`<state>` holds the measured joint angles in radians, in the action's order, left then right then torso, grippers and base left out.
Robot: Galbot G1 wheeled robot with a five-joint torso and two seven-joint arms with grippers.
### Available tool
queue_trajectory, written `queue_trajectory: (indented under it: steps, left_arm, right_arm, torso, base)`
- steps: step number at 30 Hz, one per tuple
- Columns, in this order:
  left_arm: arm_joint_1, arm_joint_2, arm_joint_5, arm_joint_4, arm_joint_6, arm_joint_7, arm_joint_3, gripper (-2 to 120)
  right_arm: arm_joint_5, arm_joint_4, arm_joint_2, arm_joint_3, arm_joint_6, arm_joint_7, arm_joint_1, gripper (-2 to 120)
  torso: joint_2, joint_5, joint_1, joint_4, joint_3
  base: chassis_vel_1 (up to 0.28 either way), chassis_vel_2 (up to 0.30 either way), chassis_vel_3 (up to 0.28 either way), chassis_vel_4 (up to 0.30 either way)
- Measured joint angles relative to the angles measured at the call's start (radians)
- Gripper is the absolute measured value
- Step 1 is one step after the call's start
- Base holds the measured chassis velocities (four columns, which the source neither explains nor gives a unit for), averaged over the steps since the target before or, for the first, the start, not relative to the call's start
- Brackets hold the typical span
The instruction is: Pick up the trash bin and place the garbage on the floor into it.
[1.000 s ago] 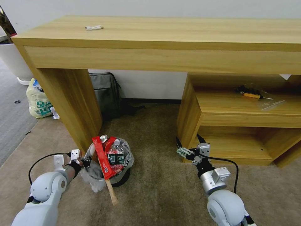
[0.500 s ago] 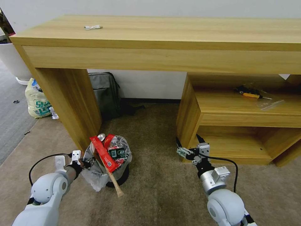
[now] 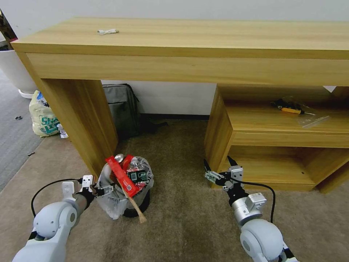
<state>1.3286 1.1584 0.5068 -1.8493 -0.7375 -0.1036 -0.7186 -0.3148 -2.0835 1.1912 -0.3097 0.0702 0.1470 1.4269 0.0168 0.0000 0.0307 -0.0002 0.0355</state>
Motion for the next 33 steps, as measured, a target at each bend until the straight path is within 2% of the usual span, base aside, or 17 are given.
queue_trajectory:
  steps: [16, 18, 22, 26, 29, 33]
  left_arm:
    - [0.091, -0.001, 0.005, -0.091, 0.001, -0.031, -0.068, 100]
    - [0.112, -0.001, 0.005, -0.105, 0.001, -0.054, -0.091, 100]
    - [0.151, 0.003, -0.016, -0.125, 0.002, -0.164, -0.144, 100]
    - [0.165, 0.004, -0.012, -0.134, 0.002, -0.206, -0.165, 100]
    - [0.182, 0.006, -0.006, -0.143, 0.002, -0.277, -0.200, 100]
    - [0.195, 0.005, -0.003, -0.148, 0.002, -0.312, -0.227, 100]
  right_arm:
    - [-0.008, -0.013, -0.002, 0.001, 0.001, 0.003, -0.002, 100]
    - [-0.010, -0.016, -0.003, 0.001, 0.002, 0.003, -0.001, 100]
    - [-0.017, -0.019, -0.008, 0.000, 0.004, 0.003, -0.005, 100]
    - [-0.021, -0.020, -0.008, 0.000, 0.006, 0.003, -0.007, 100]
    - [-0.023, -0.020, -0.009, -0.001, 0.007, 0.003, -0.008, 100]
    - [-0.025, -0.020, -0.010, -0.002, 0.008, 0.002, -0.009, 100]
  torso:
    - [0.000, 0.0000, 0.000, 0.0000, 0.000]
    - [0.000, 0.0000, 0.000, 0.0000, 0.000]
    - [0.000, 0.0000, 0.000, 0.0001, 0.000]
    - [0.000, 0.0000, 0.000, 0.0002, 0.000]
    - [0.000, 0.0000, 0.000, 0.0000, 0.000]
    - [0.000, 0.0000, 0.000, 0.0001, 0.000]
  base:
    - [0.000, 0.000, 0.000, 0.000]
    - [0.000, 0.000, 0.000, 0.000]
    - [0.000, 0.000, 0.000, 0.000]
    - [0.000, 0.000, 0.000, 0.000]
    - [0.000, 0.000, 0.000, 0.000]
    - [0.000, 0.000, 0.000, 0.000]
